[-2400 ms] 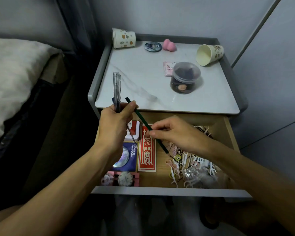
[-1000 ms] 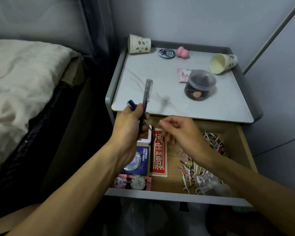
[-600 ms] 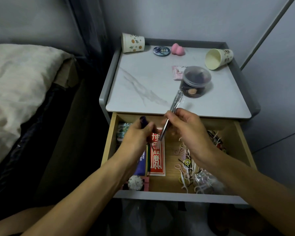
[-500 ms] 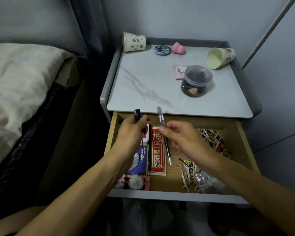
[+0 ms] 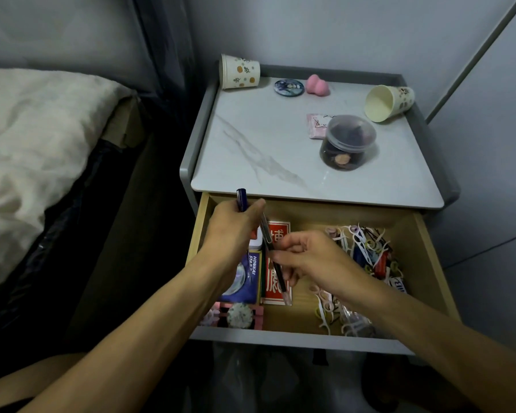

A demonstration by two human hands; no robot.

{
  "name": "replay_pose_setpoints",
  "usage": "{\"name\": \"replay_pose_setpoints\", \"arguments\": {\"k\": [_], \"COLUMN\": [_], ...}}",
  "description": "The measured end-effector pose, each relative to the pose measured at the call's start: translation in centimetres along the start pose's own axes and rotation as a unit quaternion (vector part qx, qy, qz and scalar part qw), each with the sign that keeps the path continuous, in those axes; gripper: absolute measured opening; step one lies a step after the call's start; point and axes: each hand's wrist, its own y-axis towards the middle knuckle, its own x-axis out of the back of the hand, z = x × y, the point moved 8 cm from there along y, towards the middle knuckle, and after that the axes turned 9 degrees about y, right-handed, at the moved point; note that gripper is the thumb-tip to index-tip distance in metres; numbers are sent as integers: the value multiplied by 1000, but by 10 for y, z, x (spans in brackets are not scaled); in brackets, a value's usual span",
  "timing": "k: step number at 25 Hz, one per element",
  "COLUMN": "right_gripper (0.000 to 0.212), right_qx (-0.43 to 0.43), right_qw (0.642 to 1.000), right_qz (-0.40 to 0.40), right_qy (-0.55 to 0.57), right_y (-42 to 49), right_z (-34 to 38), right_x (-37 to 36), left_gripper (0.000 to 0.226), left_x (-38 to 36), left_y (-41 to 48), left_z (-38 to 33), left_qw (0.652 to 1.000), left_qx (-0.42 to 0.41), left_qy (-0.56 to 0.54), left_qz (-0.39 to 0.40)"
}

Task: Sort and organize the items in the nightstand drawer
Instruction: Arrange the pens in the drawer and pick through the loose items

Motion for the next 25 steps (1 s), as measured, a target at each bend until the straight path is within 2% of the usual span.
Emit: {"name": "replay_pose_setpoints", "arguments": {"k": [4, 7, 11, 15, 22, 25], "right_gripper": [7, 7, 13, 20, 24, 25], "right_qx": [-108, -134, -111, -64, -77, -56], "right_qw": [989, 974, 973, 964, 959, 964], "right_qz": [-50, -98, -119, -119, -103, -99], "right_qy": [-86, -152, -163, -229, -253, -240], "right_y": [18, 48, 80, 92, 95, 87], "right_z": [-37, -55, -60, -52, -50, -44], "right_x": [20, 26, 14, 12, 13, 14], "left_gripper": [17, 21, 17, 19, 18, 16], "left_x": [15, 21, 24, 24, 23, 22], "left_y": [5, 7, 11, 14, 16, 15], "left_z": [-5, -10, -10, -8, -7, -7], "left_qw": [994, 993, 994, 995, 997, 996], "left_qx": [39, 40, 40, 44, 35, 34], "left_qy": [-100, -111, -102, -93, -66, -77], "left_qz": [-33, -28, -22, -21, -26, -25]}}
